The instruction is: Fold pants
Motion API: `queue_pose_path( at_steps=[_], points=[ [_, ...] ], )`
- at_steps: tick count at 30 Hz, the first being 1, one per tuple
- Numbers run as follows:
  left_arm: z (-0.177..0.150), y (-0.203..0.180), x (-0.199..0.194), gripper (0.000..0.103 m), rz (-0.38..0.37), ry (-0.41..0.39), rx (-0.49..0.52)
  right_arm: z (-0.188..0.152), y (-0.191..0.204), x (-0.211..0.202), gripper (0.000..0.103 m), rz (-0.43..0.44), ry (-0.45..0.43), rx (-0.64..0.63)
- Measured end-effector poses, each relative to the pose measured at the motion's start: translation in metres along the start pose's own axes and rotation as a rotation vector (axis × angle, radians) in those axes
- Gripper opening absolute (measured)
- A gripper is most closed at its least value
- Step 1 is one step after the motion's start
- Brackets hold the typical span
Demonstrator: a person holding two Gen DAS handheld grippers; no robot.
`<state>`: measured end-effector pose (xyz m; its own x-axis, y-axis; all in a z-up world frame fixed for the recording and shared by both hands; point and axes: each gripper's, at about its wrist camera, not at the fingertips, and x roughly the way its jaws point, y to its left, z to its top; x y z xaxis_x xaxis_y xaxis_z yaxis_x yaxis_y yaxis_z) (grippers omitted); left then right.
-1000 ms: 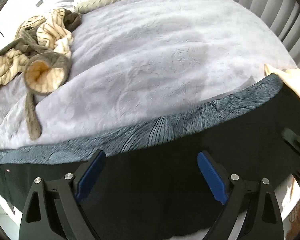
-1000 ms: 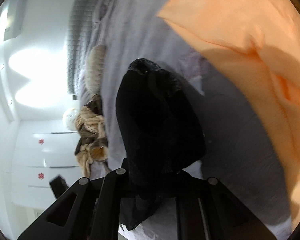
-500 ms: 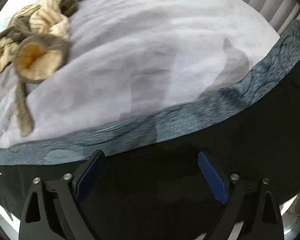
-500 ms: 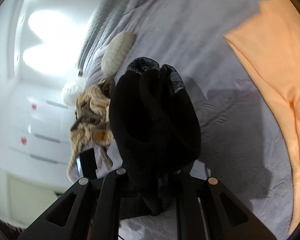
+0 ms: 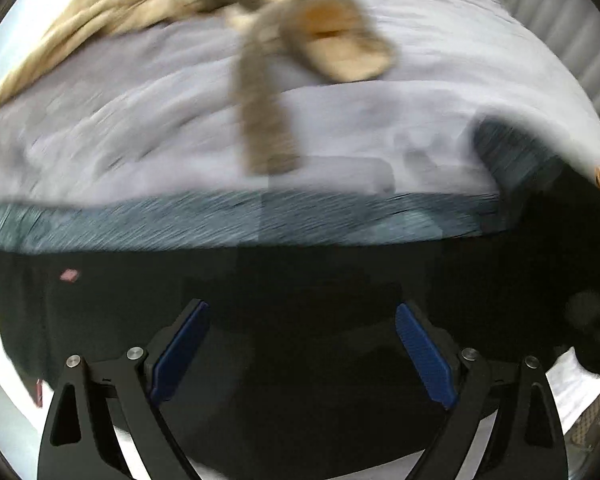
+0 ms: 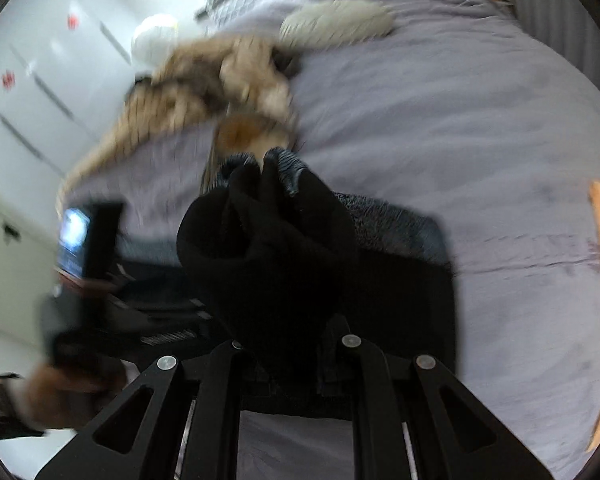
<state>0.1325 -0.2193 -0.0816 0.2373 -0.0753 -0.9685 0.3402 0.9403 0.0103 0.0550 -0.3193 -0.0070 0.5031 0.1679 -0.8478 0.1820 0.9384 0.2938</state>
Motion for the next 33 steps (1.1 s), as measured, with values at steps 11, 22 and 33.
queue_pose_path(
  at_steps=[11, 22, 33],
  points=[
    [-0.026, 0.084, -0.003, 0.095, -0.038, 0.014, -0.039, -0.054, 0.119, 0.041, 0.069, -0.187, 0.112, -0.346],
    [-0.017, 0.023, -0.034, 0.095, -0.337, 0.058, 0.043, -0.087, -0.058, 0.000, 0.069, 0.292, 0.096, 0.587],
    [-0.024, -0.044, -0.011, 0.039, -0.362, 0.178, 0.119, -0.112, -0.115, 0.041, 0.009, 0.489, 0.072, 0.982]
  ],
)
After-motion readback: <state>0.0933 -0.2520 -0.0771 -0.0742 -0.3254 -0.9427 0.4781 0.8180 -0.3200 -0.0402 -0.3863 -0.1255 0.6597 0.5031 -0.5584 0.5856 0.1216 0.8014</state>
